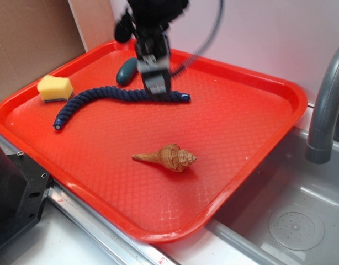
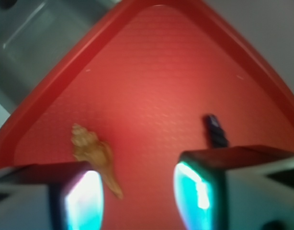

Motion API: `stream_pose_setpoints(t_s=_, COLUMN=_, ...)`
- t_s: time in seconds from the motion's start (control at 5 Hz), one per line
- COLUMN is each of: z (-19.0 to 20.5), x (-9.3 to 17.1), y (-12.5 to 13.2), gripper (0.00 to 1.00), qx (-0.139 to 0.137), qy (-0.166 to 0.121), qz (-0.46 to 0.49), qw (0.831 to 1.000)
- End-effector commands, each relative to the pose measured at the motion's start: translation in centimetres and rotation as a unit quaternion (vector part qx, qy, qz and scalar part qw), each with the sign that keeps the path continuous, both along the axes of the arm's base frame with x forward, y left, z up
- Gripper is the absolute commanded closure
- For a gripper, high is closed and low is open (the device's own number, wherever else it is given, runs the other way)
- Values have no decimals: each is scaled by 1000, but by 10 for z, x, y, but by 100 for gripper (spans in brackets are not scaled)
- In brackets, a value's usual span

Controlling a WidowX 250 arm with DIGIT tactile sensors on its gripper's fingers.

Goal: Grab the shell.

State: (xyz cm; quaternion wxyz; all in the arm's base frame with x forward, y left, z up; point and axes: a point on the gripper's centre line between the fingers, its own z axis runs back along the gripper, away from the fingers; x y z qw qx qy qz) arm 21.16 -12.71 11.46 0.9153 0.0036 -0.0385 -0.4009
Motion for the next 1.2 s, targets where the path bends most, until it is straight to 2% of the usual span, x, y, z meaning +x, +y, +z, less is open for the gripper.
stream_pose_setpoints(t_s=0.0, z=-13, x=-52, y=-13, gripper=0, qx=-14, qy=-3, qz=-26, qw=1000)
stream_pose_setpoints(t_s=0.2, z=-26, x=-47, y=-2, gripper=0, qx=-14, qy=6, qz=-5, qw=1000)
stream_pose_setpoints(t_s=0.4, z=-29, x=-37, y=-6, gripper=0, qx=-18, qy=6, qz=-10, qw=1000)
stream_pose_setpoints(t_s=0.6, z=-64, x=-54, y=-19, gripper=0, qx=-6, qy=27, qz=-41, qw=999)
stream_pose_setpoints(t_s=0.8, z=-68, x=-50, y=-26, gripper=0, qx=-9, qy=39, qz=-56, qw=998)
stream_pose_setpoints(t_s=1.0, z=-85, x=-64, y=-24, gripper=0, qx=-7, qy=64, qz=-40, qw=997)
